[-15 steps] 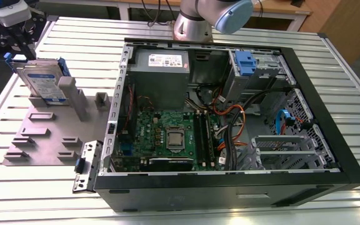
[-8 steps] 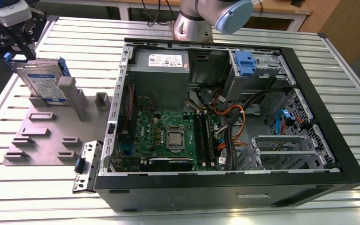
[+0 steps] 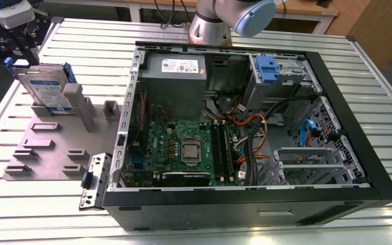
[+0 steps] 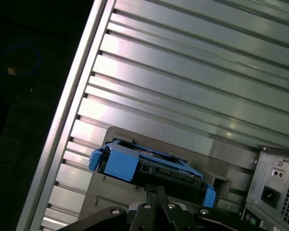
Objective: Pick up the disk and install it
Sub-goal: 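Pick up the disk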
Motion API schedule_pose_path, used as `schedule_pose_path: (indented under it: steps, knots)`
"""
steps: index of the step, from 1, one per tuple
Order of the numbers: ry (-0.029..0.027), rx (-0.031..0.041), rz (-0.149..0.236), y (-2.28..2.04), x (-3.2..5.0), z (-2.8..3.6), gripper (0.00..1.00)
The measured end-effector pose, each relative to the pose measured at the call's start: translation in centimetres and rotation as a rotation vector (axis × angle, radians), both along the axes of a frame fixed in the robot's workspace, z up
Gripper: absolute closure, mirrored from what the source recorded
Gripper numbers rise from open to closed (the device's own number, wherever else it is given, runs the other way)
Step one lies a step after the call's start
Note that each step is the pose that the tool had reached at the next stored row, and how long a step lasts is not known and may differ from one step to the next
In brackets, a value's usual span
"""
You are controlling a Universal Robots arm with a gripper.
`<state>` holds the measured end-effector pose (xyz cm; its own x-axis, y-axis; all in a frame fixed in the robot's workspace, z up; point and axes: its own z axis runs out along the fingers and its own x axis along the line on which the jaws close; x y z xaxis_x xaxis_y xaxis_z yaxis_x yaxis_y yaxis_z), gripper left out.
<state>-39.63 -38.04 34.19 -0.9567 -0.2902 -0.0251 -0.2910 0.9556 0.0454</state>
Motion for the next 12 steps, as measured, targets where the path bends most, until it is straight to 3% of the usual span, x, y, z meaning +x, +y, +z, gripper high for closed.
schedule_pose_path:
  steps: [12]
  knots:
    - [0.0000,0.0000,0.010,0.00,0.00,0.00,0.89]
